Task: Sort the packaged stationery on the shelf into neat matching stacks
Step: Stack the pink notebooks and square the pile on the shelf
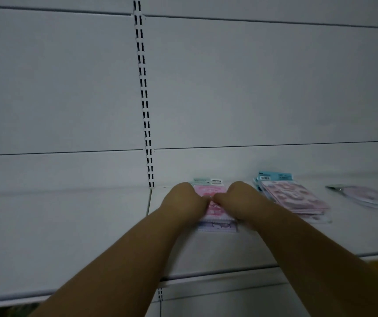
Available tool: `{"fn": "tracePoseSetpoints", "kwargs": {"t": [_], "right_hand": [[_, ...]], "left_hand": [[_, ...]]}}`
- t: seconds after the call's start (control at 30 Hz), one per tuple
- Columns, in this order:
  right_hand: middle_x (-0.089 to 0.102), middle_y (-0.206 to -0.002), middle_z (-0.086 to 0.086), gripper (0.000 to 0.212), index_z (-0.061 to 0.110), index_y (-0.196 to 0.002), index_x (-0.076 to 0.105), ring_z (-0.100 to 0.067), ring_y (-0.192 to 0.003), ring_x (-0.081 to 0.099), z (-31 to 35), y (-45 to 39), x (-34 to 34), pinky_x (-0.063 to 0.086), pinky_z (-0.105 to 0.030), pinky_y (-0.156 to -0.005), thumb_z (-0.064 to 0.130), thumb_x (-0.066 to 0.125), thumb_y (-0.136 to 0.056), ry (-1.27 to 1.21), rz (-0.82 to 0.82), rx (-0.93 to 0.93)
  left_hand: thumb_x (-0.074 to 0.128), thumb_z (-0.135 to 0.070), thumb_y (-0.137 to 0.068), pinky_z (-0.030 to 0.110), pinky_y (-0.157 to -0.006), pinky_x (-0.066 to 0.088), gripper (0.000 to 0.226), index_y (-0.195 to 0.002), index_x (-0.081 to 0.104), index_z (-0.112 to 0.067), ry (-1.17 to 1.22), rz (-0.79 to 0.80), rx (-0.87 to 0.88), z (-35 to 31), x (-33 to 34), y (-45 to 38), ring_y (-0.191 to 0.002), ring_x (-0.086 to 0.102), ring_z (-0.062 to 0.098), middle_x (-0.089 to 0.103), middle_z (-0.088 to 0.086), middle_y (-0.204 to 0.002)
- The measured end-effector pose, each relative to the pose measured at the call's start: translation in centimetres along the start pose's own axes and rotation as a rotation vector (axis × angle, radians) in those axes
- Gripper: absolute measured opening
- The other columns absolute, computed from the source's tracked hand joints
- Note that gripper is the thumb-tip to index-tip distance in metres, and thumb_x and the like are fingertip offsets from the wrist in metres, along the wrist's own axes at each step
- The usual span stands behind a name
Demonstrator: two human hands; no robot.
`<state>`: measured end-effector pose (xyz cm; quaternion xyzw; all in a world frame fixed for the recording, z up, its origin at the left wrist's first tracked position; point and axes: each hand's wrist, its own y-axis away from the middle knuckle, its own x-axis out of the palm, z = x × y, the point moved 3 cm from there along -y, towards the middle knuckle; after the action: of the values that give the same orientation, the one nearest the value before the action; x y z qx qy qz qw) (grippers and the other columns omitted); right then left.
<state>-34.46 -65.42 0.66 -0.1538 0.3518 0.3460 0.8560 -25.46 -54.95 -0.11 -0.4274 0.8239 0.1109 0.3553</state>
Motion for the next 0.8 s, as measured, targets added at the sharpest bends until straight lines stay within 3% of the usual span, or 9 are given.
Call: {"fn": "tracePoseSetpoints", "kwargs": {"t": [0.1, 0.17, 0.23, 0.3, 0.33, 0.4, 0.5, 0.6, 0.8], "right_hand": [[0.063, -0.074, -0.003, 0.021, 0.012, -0.092, 0.058, -0.015, -0.059, 0.063, -0.4, -0.5, 0.1, 0.039, -0.014, -0.035, 0.027, 0.070, -0.082, -0.193, 0.011, 0.045], [0.071, -0.083, -0.010, 0.026, 0.006, -0.097, 0.066, -0.022, -0.065, 0.070, -0.6, -0.5, 0.1, 0.051, -0.020, -0.044, 0.019, 0.075, -0.077, -0.339, 0.012, 0.063], [0.073, -0.087, -0.011, 0.025, 0.007, -0.096, 0.069, -0.025, -0.069, 0.073, -0.9, -0.6, 0.2, 0.061, -0.033, -0.060, 0.011, 0.078, -0.074, -0.462, 0.017, 0.051], [0.072, -0.083, -0.005, 0.021, 0.013, -0.084, 0.063, -0.023, -0.067, 0.074, -1.1, -0.8, 0.3, 0.062, -0.037, -0.061, 0.005, 0.079, -0.073, -0.584, 0.018, 0.008], [0.070, -0.080, 0.000, 0.024, 0.017, -0.080, 0.059, -0.020, -0.066, 0.074, -1.0, -0.7, 0.3, 0.061, -0.035, -0.056, 0.004, 0.079, -0.073, -0.637, 0.024, -0.027], [0.071, -0.083, 0.005, 0.026, 0.025, -0.084, 0.061, -0.016, -0.068, 0.074, -0.8, -0.4, 0.2, 0.060, -0.031, -0.053, 0.006, 0.077, -0.076, -0.691, 0.053, -0.134], [0.074, -0.097, 0.000, 0.031, 0.028, -0.102, 0.066, -0.017, -0.079, 0.074, -0.5, -0.1, 0.0, 0.062, -0.035, -0.064, 0.004, 0.069, -0.082, -0.749, 0.063, -0.269], [0.071, -0.104, 0.001, 0.036, 0.033, -0.111, 0.054, -0.020, -0.086, 0.073, -0.5, -0.2, 0.2, 0.061, -0.045, -0.072, 0.011, 0.066, -0.085, -0.865, 0.075, -0.255], [0.070, -0.112, 0.000, 0.044, 0.036, -0.118, 0.051, -0.022, -0.097, 0.071, 0.1, 1.3, 0.8, 0.059, -0.044, -0.078, 0.024, 0.063, -0.077, -1.040, 0.070, -0.370]], "left_hand": [[0.064, -0.029, -0.087, 0.023, -0.053, 0.044, 0.018, -0.071, 0.058, -0.020, 0.036, -0.008, -0.017, -0.3, 0.1, 0.3, -0.070, 0.062, 0.017, 0.071, 0.007, -0.090], [0.068, -0.027, -0.084, 0.022, -0.053, 0.044, 0.012, -0.088, 0.066, -0.016, 0.123, -0.028, -0.046, -0.2, 0.0, 0.5, -0.074, 0.066, 0.018, 0.072, 0.004, -0.092], [0.074, -0.023, -0.081, 0.017, -0.044, 0.040, 0.019, -0.090, 0.061, -0.013, 0.245, -0.038, -0.096, 0.1, -0.5, 0.6, -0.062, 0.060, 0.009, 0.064, -0.003, -0.083], [0.078, -0.013, -0.078, 0.014, -0.035, 0.042, 0.025, -0.076, 0.054, -0.012, 0.422, -0.007, -0.152, 0.5, -0.9, 0.6, -0.047, 0.060, 0.006, 0.060, -0.005, -0.069], [0.078, -0.007, -0.077, 0.016, -0.037, 0.048, 0.022, -0.074, 0.056, -0.010, 0.513, 0.020, -0.172, 0.6, -1.1, 0.7, -0.045, 0.064, 0.009, 0.065, -0.002, -0.067], [0.074, 0.003, -0.077, 0.033, -0.061, 0.062, 0.019, -0.092, 0.066, -0.005, 0.659, 0.043, -0.172, 0.5, -1.5, 1.1, -0.063, 0.074, 0.019, 0.075, 0.010, -0.080], [0.067, 0.009, -0.077, 0.051, -0.075, 0.060, 0.043, -0.115, 0.061, -0.009, 0.776, 0.028, -0.097, 0.3, -1.4, 1.6, -0.081, 0.074, 0.029, 0.074, 0.011, -0.102], [0.066, 0.009, -0.078, 0.043, -0.068, 0.062, 0.050, -0.117, 0.053, -0.021, 0.852, -0.006, -0.001, -0.3, -1.0, 2.3, -0.083, 0.074, 0.023, 0.072, 0.006, -0.106], [0.064, -0.005, -0.089, 0.034, -0.067, 0.061, 0.047, -0.122, 0.048, -0.033, 0.878, 0.006, 0.164, -1.1, -0.5, 4.3, -0.091, 0.072, 0.015, 0.071, -0.005, -0.108]]}}
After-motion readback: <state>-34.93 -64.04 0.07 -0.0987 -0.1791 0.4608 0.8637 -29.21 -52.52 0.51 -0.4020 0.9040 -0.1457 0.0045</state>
